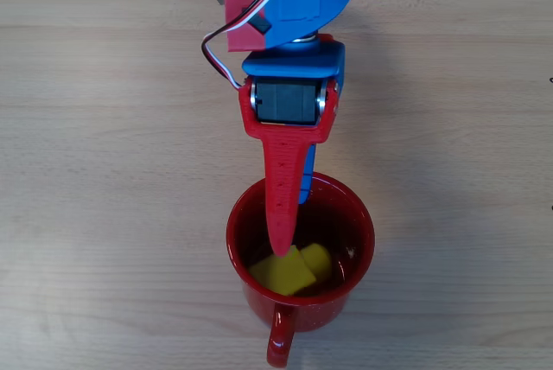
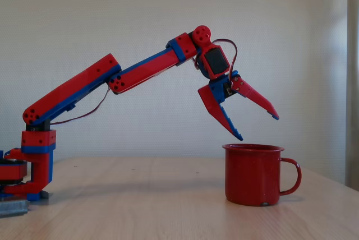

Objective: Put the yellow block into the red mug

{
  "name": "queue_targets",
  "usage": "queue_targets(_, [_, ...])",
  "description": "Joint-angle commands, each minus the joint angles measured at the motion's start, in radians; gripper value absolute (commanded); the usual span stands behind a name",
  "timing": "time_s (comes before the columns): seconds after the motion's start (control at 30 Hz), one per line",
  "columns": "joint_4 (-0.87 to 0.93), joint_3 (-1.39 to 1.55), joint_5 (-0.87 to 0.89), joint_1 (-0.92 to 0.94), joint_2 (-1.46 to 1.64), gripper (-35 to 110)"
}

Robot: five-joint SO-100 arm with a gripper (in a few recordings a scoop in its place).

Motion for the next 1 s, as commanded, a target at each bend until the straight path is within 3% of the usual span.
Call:
queue_targets(0.0, [-0.003, -0.035, -0.002, 0.003, 0.075, 31])
queue_targets(0.17, [-0.005, -0.023, 0.003, 0.005, 0.101, 4])
queue_targets(0.6, [-0.034, 0.058, -0.003, 0.020, 0.235, 0])
queue_targets(0.97, [-0.164, 0.244, 0.014, 0.063, 0.491, 0])
